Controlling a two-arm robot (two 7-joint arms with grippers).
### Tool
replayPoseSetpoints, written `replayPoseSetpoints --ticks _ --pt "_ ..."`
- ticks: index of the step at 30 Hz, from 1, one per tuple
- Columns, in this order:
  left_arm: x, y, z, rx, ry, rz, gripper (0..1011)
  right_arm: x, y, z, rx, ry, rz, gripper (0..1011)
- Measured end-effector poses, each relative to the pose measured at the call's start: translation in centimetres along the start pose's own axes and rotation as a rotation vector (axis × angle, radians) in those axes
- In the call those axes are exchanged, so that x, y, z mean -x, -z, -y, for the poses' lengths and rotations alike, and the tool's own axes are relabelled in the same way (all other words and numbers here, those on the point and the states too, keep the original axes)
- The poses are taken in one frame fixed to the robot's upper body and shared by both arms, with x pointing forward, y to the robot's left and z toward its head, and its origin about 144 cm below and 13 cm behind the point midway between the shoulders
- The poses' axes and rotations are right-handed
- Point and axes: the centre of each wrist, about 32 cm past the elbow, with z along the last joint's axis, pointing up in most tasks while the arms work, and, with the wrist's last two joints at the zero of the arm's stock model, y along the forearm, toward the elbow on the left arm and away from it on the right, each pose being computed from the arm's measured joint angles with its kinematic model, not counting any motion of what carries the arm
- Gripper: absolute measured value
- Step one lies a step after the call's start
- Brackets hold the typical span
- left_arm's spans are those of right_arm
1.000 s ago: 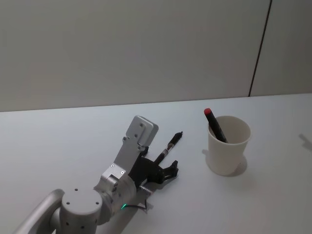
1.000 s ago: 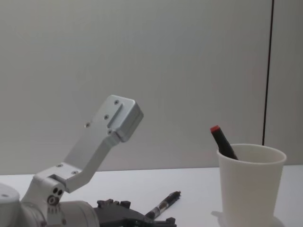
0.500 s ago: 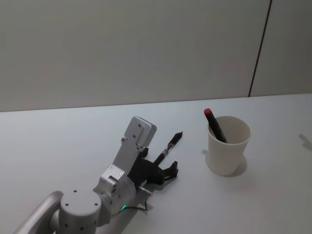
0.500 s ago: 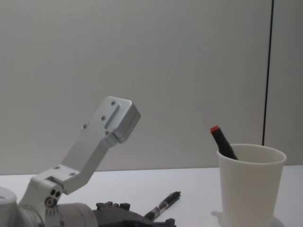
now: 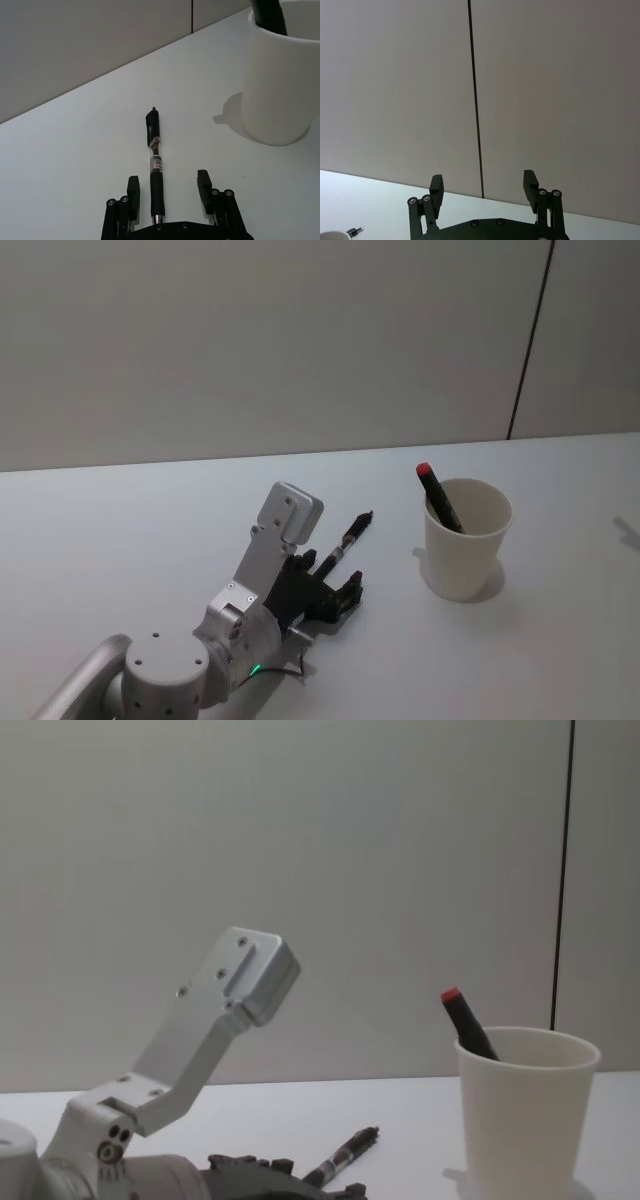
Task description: Place the pen into the pen holder.
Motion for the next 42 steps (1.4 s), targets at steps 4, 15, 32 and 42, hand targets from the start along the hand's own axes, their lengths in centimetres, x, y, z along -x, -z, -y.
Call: replayPoseSetpoints --ticks 4,15,32,42 --pt "0.00 0.01 -0.01 0.000 0.000 -0.001 688 0.00 0.00 0.00 0.000 0.000 0.000 1002" --pt "0.00 0.04 -0.02 -0.001 0.000 -0.002 612 0.00 0.00 0.00 0.000 0.000 0.000 1001" --pt "-0.05 0.04 -0.02 -0.001 -0.005 -0.002 500 0.00 0.00 0.00 0.000 0.000 0.000 1001" --pt "-0.06 0.03 -0.02 -0.001 -0.006 -0.002 437 0.00 0.00 0.00 0.000 0.000 0.000 1001"
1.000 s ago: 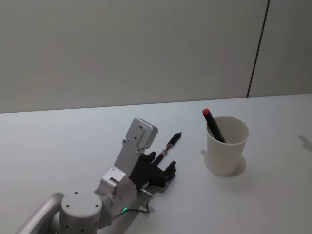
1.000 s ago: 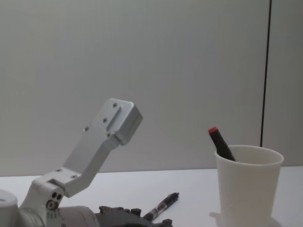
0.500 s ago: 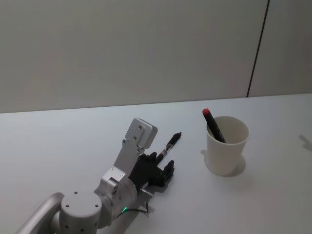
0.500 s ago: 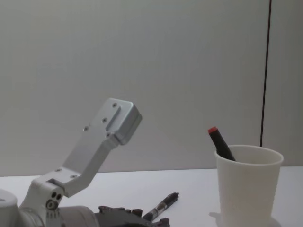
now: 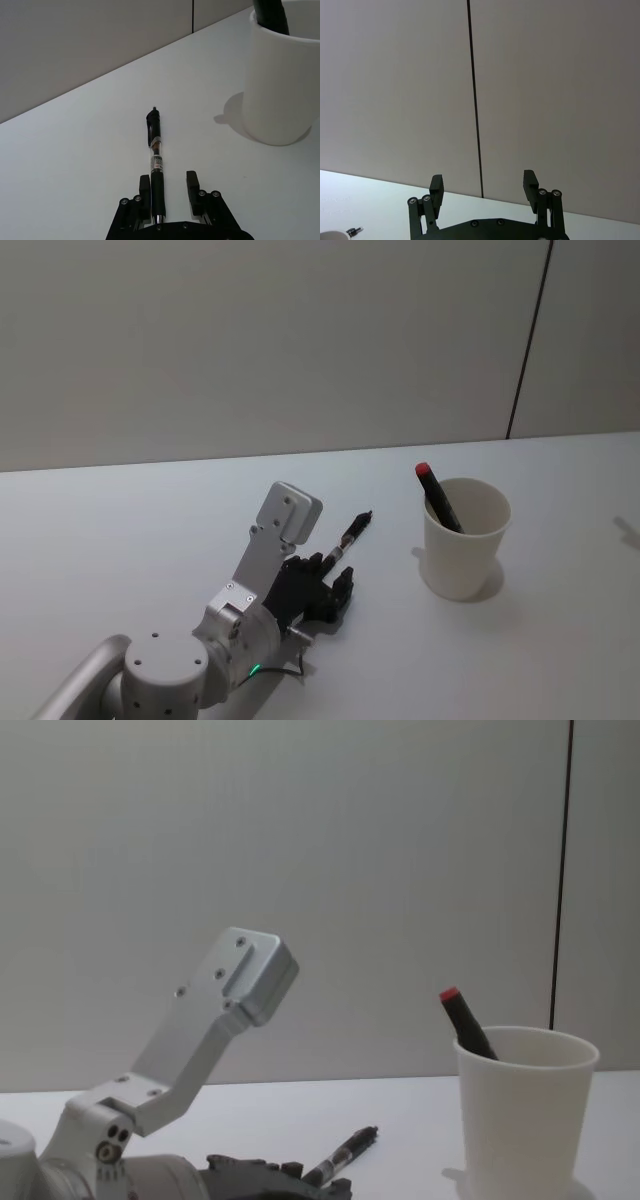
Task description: Place the pen into the pen holder.
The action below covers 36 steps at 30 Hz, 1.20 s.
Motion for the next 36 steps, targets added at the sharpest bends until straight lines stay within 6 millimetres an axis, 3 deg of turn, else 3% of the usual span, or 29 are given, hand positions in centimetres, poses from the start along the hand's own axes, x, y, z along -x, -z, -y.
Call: replayPoseSetpoints --ticks 36 --pt "0.00 0.01 0.00 0.000 -0.001 0.000 209 0.00 0.00 0.00 0.000 0.000 0.000 1002"
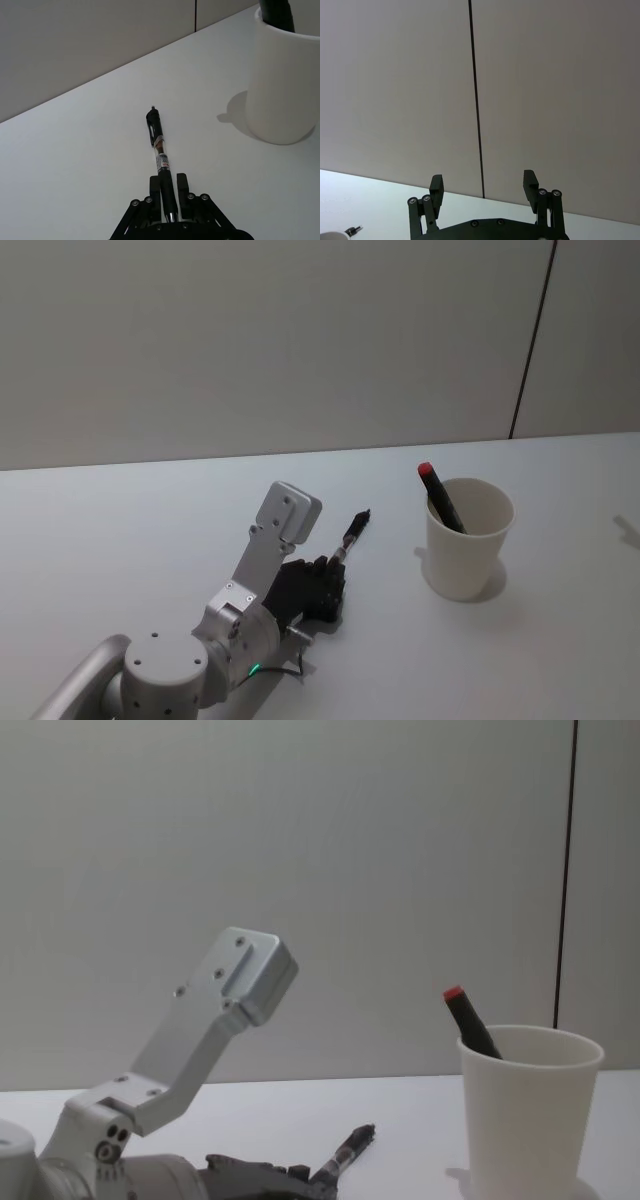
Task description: Place the pen into the pen holder.
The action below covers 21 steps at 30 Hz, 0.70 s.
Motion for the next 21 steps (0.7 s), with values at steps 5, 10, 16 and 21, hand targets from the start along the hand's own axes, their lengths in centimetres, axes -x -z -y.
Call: replayPoseSetpoints --ticks 5,10,16,21 --pt "0.00 0.00 0.00 0.000 0.000 0.000 183 0.00 0.00 0.00 0.000 0.000 0.000 1002" --pt "0.00 0.00 0.00 0.000 0.000 0.000 150 0.00 0.00 0.00 0.000 0.000 0.000 1002" --pt "0.00 -0.01 0.00 0.000 0.000 0.000 130 0.00 0.00 0.00 0.000 0.000 0.000 1001" --pt "0.00 -0.01 0.00 0.000 0.000 0.000 130 0.00 0.00 0.00 0.000 0.000 0.000 1001"
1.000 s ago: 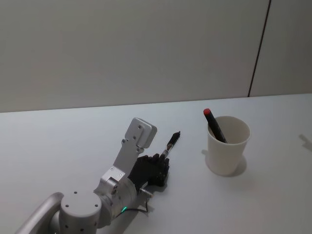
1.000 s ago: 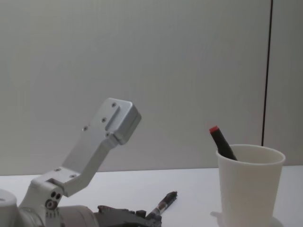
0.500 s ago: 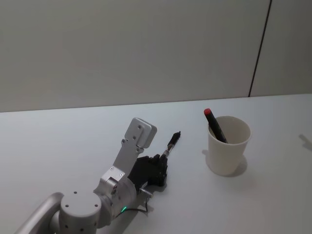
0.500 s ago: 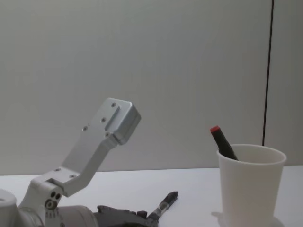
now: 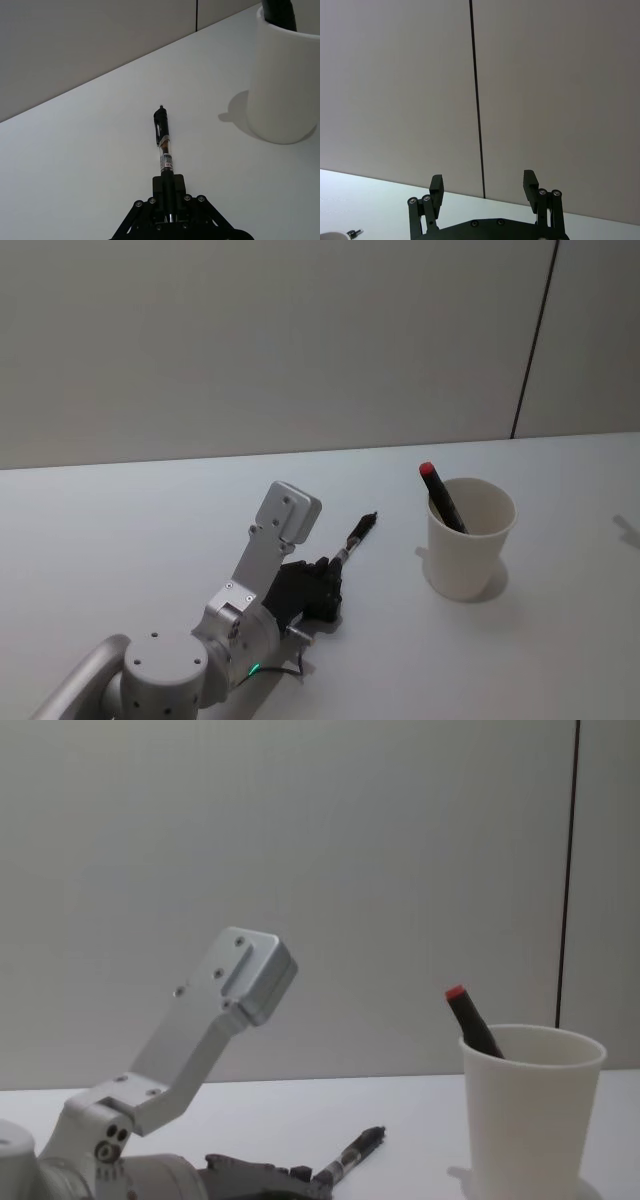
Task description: Place the pen into the pen holder.
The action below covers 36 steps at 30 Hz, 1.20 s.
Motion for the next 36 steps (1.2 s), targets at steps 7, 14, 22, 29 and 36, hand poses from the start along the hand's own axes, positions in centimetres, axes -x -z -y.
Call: replayPoseSetpoints --ticks 7,14,22,29,36 --pt "0.0 0.0 -0.1 0.005 -0.002 0.002 131 0.0 0.0 0.0 0.000 0.000 0.000 1001" --pt "-0.2 0.1 -0.4 0.032 -0.022 0.010 130 0.0 0.0 0.0 0.000 0.000 0.000 1001" --pt "-0.4 -0.6 -1.1 0.122 -0.057 0.022 130 0.0 0.0 0.0 0.000 0.000 0.000 1001" --pt "-0.6 -1.7 -1.9 0.233 -0.089 0.034 130 0.0 0.0 0.0 0.000 0.000 0.000 1001" --pt "-0.8 -2.8 -2.6 0.328 -0.106 0.041 131 0.0 0.0 0.0 0.000 0.000 0.000 1001"
